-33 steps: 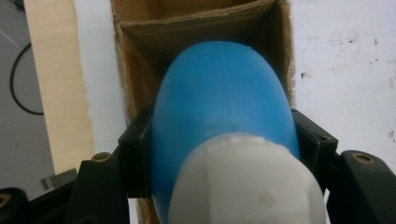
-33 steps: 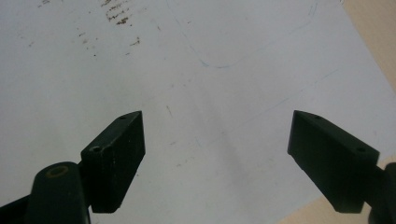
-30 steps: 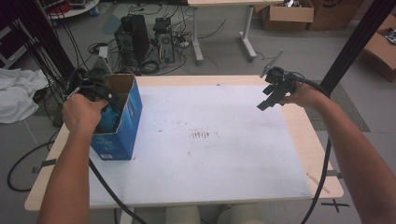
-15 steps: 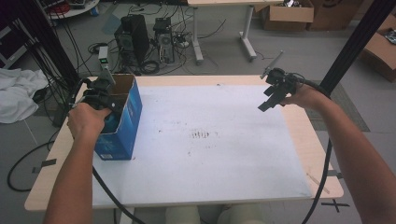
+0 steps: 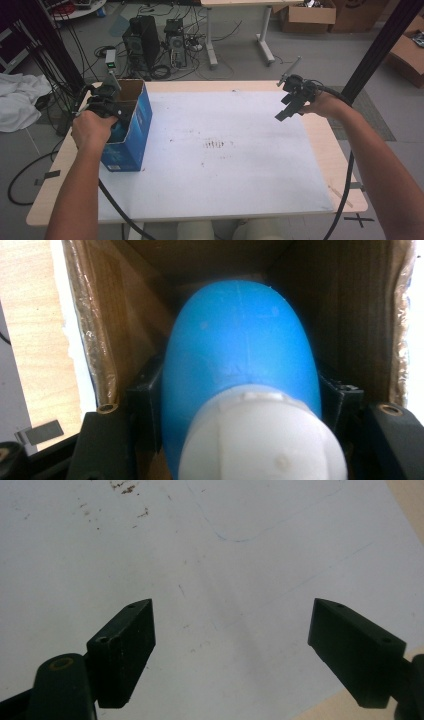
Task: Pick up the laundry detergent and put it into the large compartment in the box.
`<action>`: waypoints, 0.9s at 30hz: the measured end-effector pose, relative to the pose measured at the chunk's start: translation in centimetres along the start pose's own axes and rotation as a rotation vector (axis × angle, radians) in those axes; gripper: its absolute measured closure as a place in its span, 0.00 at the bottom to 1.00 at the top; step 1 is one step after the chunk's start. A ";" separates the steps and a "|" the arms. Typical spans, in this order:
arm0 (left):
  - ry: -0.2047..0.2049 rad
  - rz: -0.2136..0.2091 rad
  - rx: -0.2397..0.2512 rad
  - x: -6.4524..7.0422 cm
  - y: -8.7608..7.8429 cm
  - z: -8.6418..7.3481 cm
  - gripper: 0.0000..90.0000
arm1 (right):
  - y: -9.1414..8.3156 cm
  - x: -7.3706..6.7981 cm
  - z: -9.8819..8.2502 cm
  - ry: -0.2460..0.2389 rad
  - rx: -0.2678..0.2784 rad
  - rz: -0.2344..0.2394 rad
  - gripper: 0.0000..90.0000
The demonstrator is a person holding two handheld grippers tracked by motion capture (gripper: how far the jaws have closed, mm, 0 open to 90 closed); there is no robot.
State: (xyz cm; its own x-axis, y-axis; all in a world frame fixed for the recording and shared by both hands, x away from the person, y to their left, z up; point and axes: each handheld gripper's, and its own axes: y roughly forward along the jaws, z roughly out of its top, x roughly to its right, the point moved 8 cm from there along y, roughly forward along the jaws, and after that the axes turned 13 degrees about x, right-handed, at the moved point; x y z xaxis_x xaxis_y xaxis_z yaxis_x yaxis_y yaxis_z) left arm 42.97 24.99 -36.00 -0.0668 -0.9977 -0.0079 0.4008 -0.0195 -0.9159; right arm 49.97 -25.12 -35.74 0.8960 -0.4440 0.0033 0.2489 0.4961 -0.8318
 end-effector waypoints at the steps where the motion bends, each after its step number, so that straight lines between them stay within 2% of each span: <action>1: -0.005 -0.002 -0.002 0.0 0.0 0.0 0.38 | 0.0 0.1 0.1 -0.006 0.006 0.001 0.21; 13: -0.014 -0.013 0.022 0.0 -0.6 0.2 0.35 | -0.3 0.0 0.1 -0.007 0.013 0.000 0.21; 22: -0.012 -0.011 0.061 0.0 -2.6 1.1 0.34 | -0.6 -0.2 0.0 -0.005 0.016 -0.002 0.21; 24: -0.011 0.001 0.076 -0.1 -3.5 1.5 0.34 | -0.7 -0.3 0.0 -0.003 0.016 -0.004 0.21; 27: -0.007 0.007 0.083 -0.2 -3.9 1.6 0.31 | -0.7 -0.4 0.1 -0.006 0.021 -0.002 0.21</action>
State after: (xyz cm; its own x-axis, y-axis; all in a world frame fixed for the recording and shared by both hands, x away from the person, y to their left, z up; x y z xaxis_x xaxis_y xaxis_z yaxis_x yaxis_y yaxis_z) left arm 42.87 25.14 -31.75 -0.0576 -0.9983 -0.0114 0.4755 -0.0174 -0.8796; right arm 49.48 -25.24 -35.06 0.8978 -0.4404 0.0088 0.2584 0.5104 -0.8202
